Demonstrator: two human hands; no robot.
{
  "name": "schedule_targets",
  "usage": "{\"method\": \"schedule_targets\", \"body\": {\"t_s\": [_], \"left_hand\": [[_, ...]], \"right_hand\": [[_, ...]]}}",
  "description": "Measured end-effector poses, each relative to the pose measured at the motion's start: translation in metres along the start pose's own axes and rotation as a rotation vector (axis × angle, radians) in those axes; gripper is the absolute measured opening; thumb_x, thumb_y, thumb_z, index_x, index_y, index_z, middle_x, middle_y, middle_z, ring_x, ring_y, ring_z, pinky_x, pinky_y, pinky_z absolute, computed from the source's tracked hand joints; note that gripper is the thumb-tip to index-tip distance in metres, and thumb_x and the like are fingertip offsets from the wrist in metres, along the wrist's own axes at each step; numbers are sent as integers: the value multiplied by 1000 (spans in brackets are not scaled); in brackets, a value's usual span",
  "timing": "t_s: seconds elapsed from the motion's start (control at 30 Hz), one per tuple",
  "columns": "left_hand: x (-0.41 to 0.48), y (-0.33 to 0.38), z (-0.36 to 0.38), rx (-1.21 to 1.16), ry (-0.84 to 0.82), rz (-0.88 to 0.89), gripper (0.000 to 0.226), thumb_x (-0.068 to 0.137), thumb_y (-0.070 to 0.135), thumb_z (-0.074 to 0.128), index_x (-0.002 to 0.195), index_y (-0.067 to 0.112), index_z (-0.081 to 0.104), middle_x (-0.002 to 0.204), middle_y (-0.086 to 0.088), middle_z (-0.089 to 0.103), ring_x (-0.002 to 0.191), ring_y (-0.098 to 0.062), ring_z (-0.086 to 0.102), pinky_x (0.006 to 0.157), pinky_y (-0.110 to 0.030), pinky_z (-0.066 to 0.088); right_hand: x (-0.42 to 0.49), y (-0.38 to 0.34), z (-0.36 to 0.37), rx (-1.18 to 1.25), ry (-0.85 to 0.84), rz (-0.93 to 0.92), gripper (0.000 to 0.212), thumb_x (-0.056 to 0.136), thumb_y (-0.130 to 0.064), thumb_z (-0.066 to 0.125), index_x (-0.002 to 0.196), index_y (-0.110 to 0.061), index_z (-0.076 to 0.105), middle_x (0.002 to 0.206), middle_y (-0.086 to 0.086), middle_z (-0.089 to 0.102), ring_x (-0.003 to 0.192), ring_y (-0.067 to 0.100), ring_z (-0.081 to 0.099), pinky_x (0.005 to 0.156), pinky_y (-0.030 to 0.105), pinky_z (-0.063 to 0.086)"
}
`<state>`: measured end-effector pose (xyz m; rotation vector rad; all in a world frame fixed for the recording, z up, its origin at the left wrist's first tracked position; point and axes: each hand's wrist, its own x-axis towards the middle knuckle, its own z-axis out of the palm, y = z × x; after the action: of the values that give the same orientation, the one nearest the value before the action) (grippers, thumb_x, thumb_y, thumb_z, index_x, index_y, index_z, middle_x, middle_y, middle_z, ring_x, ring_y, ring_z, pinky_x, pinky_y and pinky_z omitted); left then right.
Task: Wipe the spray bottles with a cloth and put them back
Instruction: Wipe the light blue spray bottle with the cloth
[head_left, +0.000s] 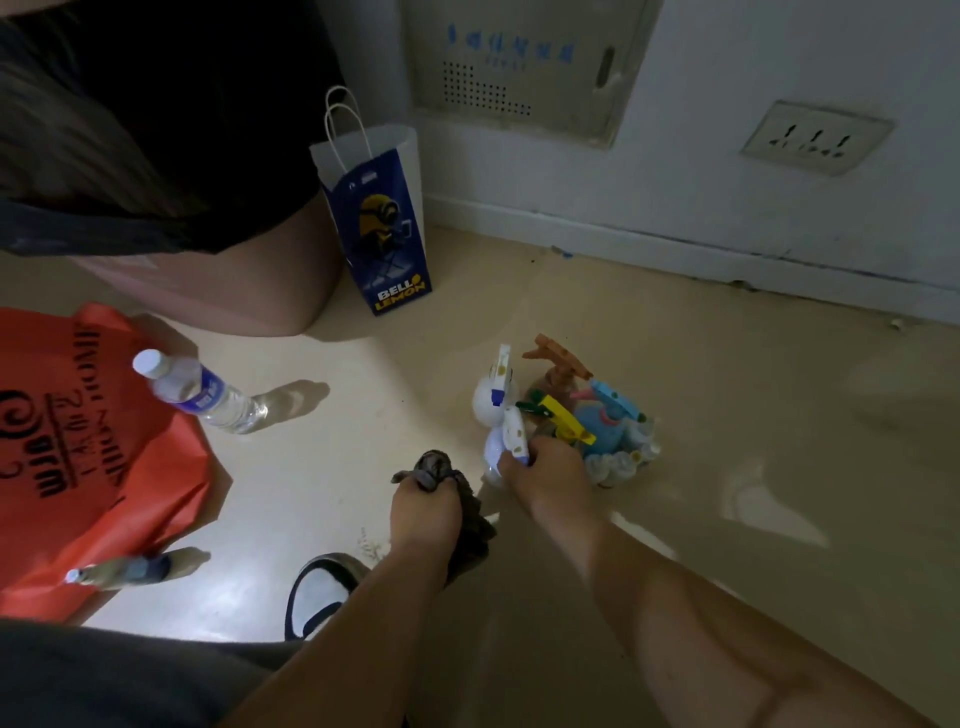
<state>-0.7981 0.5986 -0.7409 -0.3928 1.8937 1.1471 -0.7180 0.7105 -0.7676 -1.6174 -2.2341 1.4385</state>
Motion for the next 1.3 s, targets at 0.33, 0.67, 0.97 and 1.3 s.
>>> {"method": "schedule_targets", "body": {"t_s": [0.33, 0.67, 0.97, 1.3], "left_hand": [[-83, 35, 10, 115, -188, 207, 8, 98, 14, 57, 102, 14, 64, 91, -19, 71, 81, -36, 70, 78, -50, 61], [-202, 110, 20, 289, -426, 454, 16, 100, 10, 59, 115, 15, 60, 110, -18, 71, 99, -35, 71, 91, -48, 60], [-245, 154, 44, 334, -450, 624, 5, 100, 11, 63, 104, 13, 64, 102, -17, 71, 91, -30, 71, 84, -42, 61], [-213, 156, 89, 5, -386, 585, 14, 100, 16, 62, 109, 26, 64, 106, -9, 72, 97, -29, 71, 92, -49, 59]], "right_hand": [[-68, -30, -108, 73, -61, -151, 6, 96, -35, 62, 95, -31, 59, 91, -7, 66, 81, 8, 61, 64, 23, 44], [-128, -57, -263, 337, 102, -254, 24, 97, -21, 64, 120, -16, 68, 112, 6, 75, 106, 25, 72, 94, 43, 60], [-134, -79, -306, 433, 150, -385, 27, 103, -18, 59, 129, -14, 63, 114, 4, 76, 104, 25, 73, 86, 39, 62], [-108, -50, -292, 210, 201, -508, 12, 99, -20, 64, 108, -12, 64, 99, 2, 74, 94, 18, 71, 80, 36, 57]]}}
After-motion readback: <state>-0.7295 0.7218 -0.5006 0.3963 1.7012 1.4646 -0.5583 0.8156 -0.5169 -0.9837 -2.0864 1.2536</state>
